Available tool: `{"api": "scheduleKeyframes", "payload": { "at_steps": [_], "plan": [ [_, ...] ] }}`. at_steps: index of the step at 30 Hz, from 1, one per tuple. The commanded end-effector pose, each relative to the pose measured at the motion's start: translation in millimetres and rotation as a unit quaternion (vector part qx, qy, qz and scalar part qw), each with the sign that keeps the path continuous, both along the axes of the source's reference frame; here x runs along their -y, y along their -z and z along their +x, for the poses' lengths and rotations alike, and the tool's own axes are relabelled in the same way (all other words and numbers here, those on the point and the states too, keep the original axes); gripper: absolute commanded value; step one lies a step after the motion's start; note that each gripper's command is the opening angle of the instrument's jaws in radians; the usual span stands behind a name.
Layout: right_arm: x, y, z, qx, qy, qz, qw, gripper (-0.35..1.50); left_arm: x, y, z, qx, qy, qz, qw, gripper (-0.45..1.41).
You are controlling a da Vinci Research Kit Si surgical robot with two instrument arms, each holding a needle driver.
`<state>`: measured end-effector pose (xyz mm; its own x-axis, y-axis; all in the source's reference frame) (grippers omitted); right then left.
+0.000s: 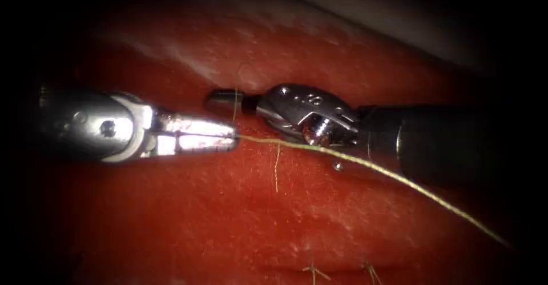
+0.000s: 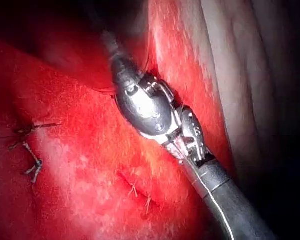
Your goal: Wound Closure
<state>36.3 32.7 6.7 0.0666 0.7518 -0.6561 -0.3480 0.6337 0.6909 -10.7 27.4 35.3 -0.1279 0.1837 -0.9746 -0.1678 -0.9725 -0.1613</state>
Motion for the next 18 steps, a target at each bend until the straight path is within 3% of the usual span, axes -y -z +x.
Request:
{"api": "scheduleKeyframes", "payload": {
  "at_steps": [1, 6, 8, 13, 18],
  "plan": [
    [-0.6, -1.0, 0.9, -0.008, -0.008, 0.001, 1.000, -0.35, 0.5, -0.7, -0.6, 0.006, 0.002, 0.006, 1.000, -0.35],
    [-1.3, -3.1, 1.3, -0.063, -0.048, 0.035, 0.996, -0.35, 1.0, -0.8, -0.8, 0.039, 0.009, 0.016, 0.999, -0.35],
    [-1.5, -3.7, 1.4, -0.108, -0.075, 0.055, 0.990, -0.35, 1.1, -1.0, -0.8, 0.047, 0.010, 0.020, 0.999, -0.35],
    [-2.1, -2.9, 1.0, -0.169, -0.098, 0.077, 0.978, -0.35, 1.2, -3.2, -0.4, 0.053, 0.010, 0.038, 0.998, -0.35],
    [-2.7, -1.4, -0.3, -0.218, -0.104, 0.084, 0.967, -0.35, 0.9, -7.3, 1.0, 0.046, 0.031, 0.070, 0.996, -0.35]
  ]
}}
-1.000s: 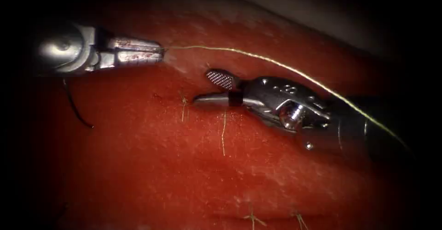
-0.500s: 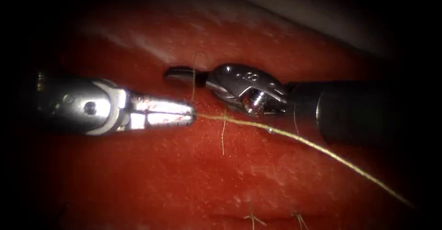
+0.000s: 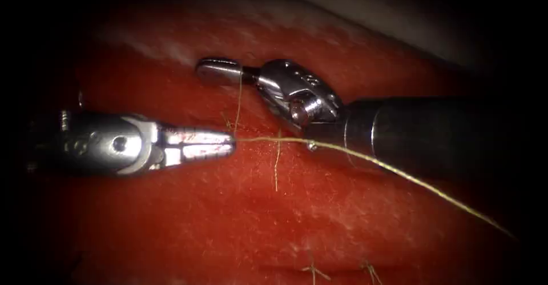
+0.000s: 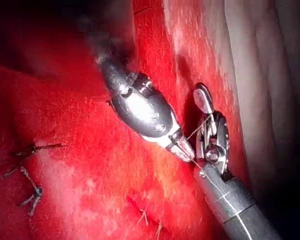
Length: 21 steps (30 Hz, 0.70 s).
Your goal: Wound Closure
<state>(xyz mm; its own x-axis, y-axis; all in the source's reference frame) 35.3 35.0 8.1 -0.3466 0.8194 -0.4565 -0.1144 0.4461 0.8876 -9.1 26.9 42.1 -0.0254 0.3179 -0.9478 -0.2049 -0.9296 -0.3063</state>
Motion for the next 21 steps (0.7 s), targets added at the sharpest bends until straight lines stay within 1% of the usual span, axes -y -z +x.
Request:
{"api": "scheduleKeyframes", "payload": {
  "at_steps": [1, 4, 7, 9, 14, 17, 21],
  "plan": [
    [-0.5, 0.1, 0.6, -0.012, -0.003, -0.003, 1.000, -0.35, 0.4, -1.1, -0.4, 0.001, 0.004, 0.007, 1.000, -0.35],
    [-0.5, 0.6, 0.5, -0.032, -0.001, -0.003, 0.999, -0.35, 0.3, -3.3, 0.2, 0.006, 0.015, 0.024, 1.000, -0.35],
    [-0.4, 0.8, 0.8, -0.048, 0.007, -0.005, 0.999, -0.35, 0.4, -4.2, 0.3, 0.008, 0.019, 0.033, 0.999, -0.35],
    [-0.4, 1.3, 0.7, -0.073, 0.020, -0.003, 0.997, -0.35, 0.3, -4.8, 0.5, 0.009, 0.023, 0.037, 0.999, -0.35],
    [0.0, 2.2, -0.3, -0.090, 0.036, -0.002, 0.995, -0.35, -0.4, -5.7, 1.3, 0.003, 0.035, 0.037, 0.999, -0.35],
    [0.6, 2.6, -1.1, -0.093, 0.043, -0.007, 0.995, -0.35, -1.1, -6.6, 2.1, -0.003, 0.048, 0.037, 0.998, -0.35],
    [1.2, 3.0, -1.4, -0.096, 0.051, -0.011, 0.994, -0.35, -1.5, -7.0, 2.2, -0.006, 0.054, 0.037, 0.998, -0.35]
  ]
}}
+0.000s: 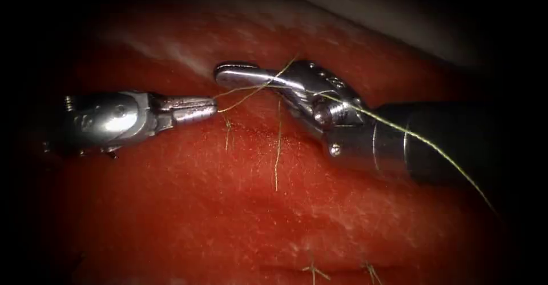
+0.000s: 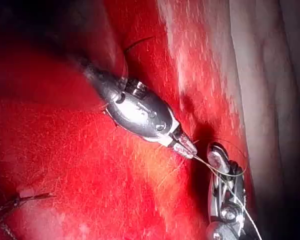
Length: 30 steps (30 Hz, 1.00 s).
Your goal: Wound Closure
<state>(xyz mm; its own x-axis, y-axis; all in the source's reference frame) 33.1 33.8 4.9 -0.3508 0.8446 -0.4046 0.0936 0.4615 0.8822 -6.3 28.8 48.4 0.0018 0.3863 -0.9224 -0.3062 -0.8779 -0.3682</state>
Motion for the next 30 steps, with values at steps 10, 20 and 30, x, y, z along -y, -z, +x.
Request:
{"api": "scheduleKeyframes", "payload": {
  "at_steps": [10, 20, 30],
  "plan": [
    [0.8, 1.2, -0.2, -0.028, 0.049, -0.059, 0.997, -0.35, -1.4, -2.4, -0.5, -0.007, 0.009, 0.001, 1.000, -0.35],
    [1.7, 1.3, -0.2, -0.023, 0.139, -0.139, 0.980, -0.30, -2.0, -2.5, -2.2, -0.005, 0.005, 0.001, 1.000, -0.35],
    [0.3, 1.4, -0.2, -0.002, 0.312, -0.266, 0.912, 0.20, -2.0, -3.0, -3.1, -0.006, -0.007, 0.000, 1.000, -0.35]
  ]
}}
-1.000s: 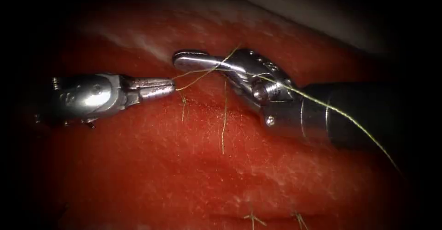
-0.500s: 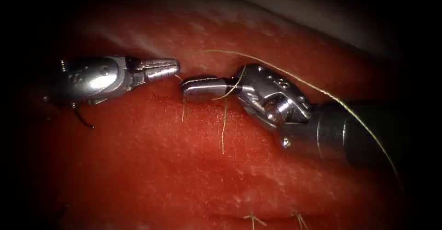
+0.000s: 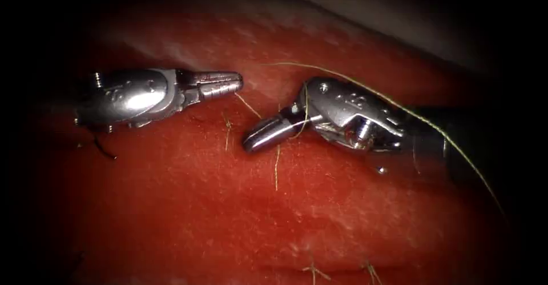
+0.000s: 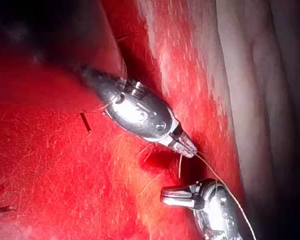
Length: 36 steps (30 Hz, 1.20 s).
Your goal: Wound Closure
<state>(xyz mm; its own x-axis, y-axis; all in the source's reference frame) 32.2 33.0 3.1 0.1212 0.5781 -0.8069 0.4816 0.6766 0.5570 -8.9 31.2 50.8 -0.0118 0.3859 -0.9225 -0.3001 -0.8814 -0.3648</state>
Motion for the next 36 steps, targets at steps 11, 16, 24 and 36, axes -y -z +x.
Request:
{"api": "scheduleKeyframes", "payload": {
  "at_steps": [11, 16, 24, 36],
  "plan": [
    [-1.3, -0.3, 1.1, 0.031, 0.138, -0.104, 0.984, 0.34, 0.8, -1.0, -0.5, -0.005, -0.005, 0.005, 1.000, -0.35],
    [-1.7, -0.3, 1.5, 0.029, 0.148, -0.142, 0.978, 0.93, 0.9, -1.2, -0.5, -0.005, -0.005, 0.007, 1.000, -0.35],
    [0.8, -1.6, 2.8, 0.038, 0.172, -0.177, 0.968, 1.04, 0.8, -1.3, 0.1, -0.003, -0.008, 0.017, 1.000, -0.35],
    [2.7, -4.5, 1.9, 0.061, 0.199, -0.212, 0.955, 0.91, 0.8, -1.2, 0.4, -0.002, -0.009, 0.017, 1.000, -0.35]
  ]
}}
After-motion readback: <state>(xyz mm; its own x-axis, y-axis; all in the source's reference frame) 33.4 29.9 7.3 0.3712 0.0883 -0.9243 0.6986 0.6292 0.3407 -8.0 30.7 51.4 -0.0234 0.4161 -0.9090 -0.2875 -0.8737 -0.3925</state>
